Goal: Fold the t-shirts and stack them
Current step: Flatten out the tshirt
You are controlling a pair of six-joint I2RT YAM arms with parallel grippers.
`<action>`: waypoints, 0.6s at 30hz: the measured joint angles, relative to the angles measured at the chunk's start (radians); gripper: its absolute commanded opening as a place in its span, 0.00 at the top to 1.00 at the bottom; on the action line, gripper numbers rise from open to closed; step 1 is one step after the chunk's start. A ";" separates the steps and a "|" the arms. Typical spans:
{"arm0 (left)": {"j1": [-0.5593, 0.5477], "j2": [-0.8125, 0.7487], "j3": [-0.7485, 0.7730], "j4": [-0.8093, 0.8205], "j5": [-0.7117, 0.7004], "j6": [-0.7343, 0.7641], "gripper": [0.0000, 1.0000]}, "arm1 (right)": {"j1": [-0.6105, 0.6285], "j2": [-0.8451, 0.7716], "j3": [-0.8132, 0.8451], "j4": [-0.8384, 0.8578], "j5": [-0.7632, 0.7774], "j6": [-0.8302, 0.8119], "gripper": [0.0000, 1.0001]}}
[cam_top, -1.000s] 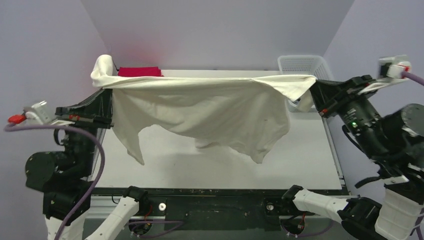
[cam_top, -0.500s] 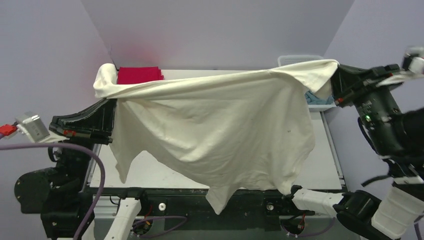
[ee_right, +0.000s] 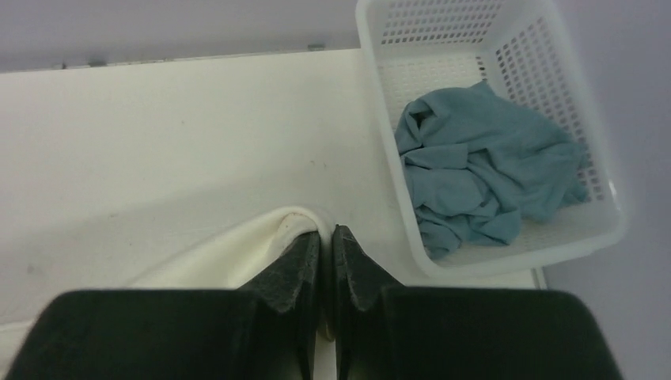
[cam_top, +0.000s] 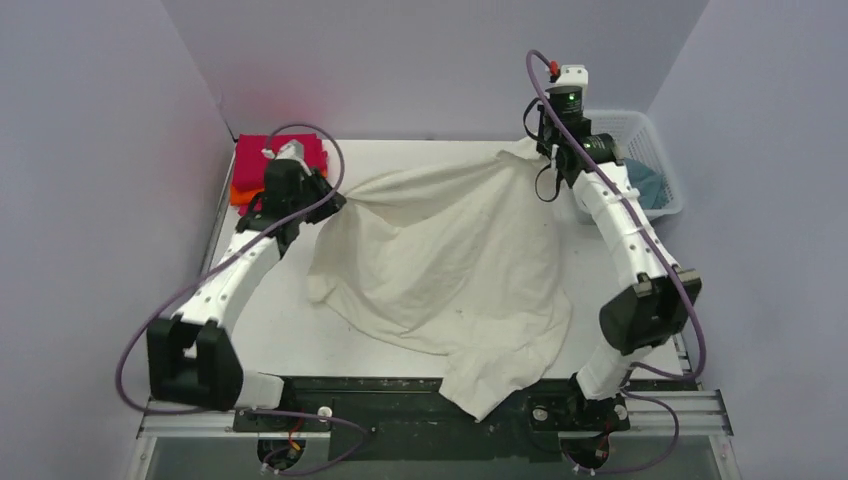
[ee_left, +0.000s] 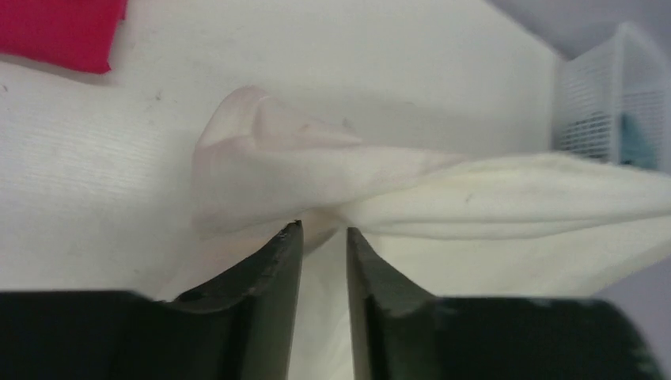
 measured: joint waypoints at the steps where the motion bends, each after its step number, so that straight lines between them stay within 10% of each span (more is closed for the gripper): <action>1: -0.024 0.089 0.021 0.005 -0.031 0.015 0.24 | -0.020 0.058 0.001 0.018 -0.010 0.023 1.00; 4: -0.035 0.409 0.202 -0.029 -0.126 0.044 0.18 | -0.069 0.245 0.071 0.066 -0.023 0.073 0.66; 5: -0.026 0.500 0.282 -0.051 -0.146 0.050 0.17 | -0.082 0.327 0.133 0.068 -0.032 0.092 0.31; 7: -0.005 0.665 0.445 -0.095 -0.177 0.071 0.16 | -0.100 0.502 0.306 0.062 -0.059 0.122 0.09; 12: 0.029 0.784 0.602 -0.173 -0.225 0.122 0.14 | -0.112 0.698 0.484 0.032 -0.111 0.151 0.04; 18: 0.016 0.644 0.482 -0.188 -0.245 0.123 0.12 | -0.100 0.492 0.211 0.012 -0.121 0.228 0.02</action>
